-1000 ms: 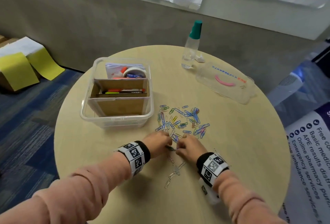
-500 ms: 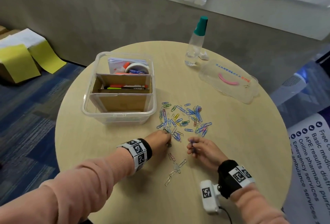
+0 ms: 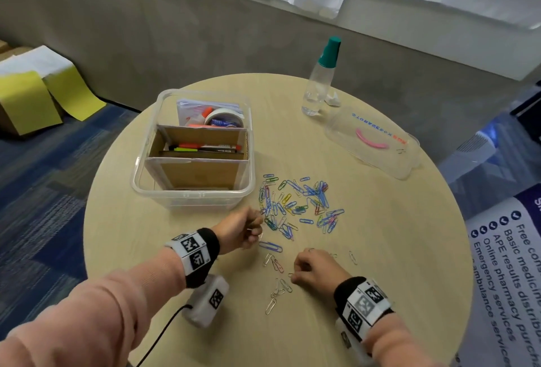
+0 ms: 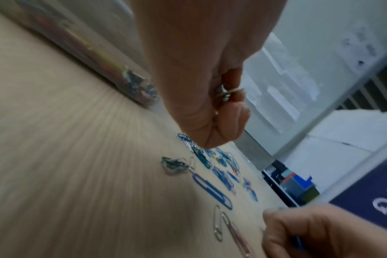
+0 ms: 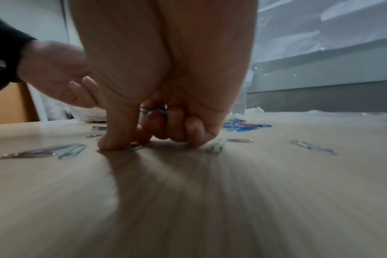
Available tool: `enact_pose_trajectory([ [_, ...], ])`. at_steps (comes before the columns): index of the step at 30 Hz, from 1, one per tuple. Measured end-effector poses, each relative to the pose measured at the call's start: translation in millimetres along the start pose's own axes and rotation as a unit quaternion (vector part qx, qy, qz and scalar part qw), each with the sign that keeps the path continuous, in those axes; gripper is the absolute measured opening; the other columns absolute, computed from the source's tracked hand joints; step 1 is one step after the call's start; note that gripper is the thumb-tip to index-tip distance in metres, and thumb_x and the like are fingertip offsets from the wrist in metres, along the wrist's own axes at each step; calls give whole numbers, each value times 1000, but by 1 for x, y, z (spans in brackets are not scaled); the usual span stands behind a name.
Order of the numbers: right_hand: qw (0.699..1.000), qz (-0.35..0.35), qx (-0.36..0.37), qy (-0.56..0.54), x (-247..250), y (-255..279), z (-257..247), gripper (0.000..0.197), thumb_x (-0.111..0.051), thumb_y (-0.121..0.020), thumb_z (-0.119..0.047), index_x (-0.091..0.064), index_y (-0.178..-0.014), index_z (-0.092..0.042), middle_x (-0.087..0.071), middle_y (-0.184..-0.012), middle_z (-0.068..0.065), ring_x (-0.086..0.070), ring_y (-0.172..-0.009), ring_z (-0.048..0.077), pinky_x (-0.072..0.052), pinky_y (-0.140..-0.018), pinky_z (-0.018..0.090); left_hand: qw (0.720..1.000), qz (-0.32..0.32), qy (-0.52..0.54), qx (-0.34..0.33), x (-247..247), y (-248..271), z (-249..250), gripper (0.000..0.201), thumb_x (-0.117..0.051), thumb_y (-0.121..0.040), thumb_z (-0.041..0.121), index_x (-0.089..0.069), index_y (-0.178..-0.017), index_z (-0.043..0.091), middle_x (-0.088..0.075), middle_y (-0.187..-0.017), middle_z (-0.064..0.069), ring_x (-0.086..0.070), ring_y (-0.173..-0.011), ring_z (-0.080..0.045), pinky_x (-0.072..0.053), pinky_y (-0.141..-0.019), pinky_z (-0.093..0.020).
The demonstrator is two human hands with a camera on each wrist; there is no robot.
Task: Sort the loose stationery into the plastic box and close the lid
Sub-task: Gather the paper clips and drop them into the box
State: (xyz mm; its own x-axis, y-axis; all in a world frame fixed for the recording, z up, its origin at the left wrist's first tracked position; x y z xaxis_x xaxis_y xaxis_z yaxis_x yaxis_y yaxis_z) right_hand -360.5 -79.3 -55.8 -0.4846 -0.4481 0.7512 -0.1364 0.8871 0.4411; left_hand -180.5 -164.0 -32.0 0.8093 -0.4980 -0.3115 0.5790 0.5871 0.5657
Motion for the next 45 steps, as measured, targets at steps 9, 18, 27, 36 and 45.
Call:
enact_pose_trajectory([
  [9, 998, 58, -33, 12, 3, 3, -4, 16, -60, -86, -26, -61, -93, -12, -40, -86, -7, -43, -86, 12, -35, -77, 21, 926, 168, -331, -68, 26, 1, -1, 27, -42, -96, 27, -51, -71, 20, -48, -71, 3, -44, -64, -11, -35, -56, -22],
  [18, 988, 32, -91, -121, 20, 1, -7, 30, -36, -98, -17, -32, -69, -22, -39, -77, -2, -36, -67, 12, -30, -60, 24, 789, 165, -591, -9, 18, 3, -23, 28, -61, -84, 35, -56, -104, 17, -61, -109, -5, -57, -93, -21, -42, -75, -26],
  [27, 569, 51, -28, -820, 32, 6, -16, 25, -31, -72, -16, -44, -51, -13, -39, -53, 2, -27, -41, 11, -28, -37, 22, 847, 72, -523, -70, 9, 6, -18, 12, -38, -96, 22, -44, -87, 16, -51, -83, -2, -47, -76, -19, -36, -68, -26],
  [36, 941, 96, -165, -281, 6, -4, -27, 25, -56, -88, -21, -54, -64, -17, -50, -60, -4, -51, -52, 5, -34, -44, 12, 1000, -23, 9, 1, 3, 8, -2, 37, -25, -91, 29, -34, -57, 19, -36, -51, 4, -28, -44, -10, -20, -42, -20],
  [45, 988, 88, -111, 59, -17, -2, -48, 21, -53, -88, -32, -60, -99, -16, -65, -106, 10, -60, -100, 28, -46, -78, 30, 841, 98, -514, -140, -6, -9, 1, 18, -55, -90, 31, -64, -98, 17, -57, -85, 4, -51, -74, -9, -34, -62, -18],
])
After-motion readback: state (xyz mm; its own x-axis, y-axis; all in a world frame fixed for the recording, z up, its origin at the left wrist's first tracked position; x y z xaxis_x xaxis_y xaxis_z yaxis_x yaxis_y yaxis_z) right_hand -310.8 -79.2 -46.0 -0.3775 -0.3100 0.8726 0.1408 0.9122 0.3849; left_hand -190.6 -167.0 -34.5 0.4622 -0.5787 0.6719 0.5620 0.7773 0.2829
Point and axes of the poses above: each hand's wrist, its own y-axis away from the middle knuckle, its own x-axis out of the back of the hand, z = x × y, the point moved 2 cm from there along -y, towards the middle knuckle
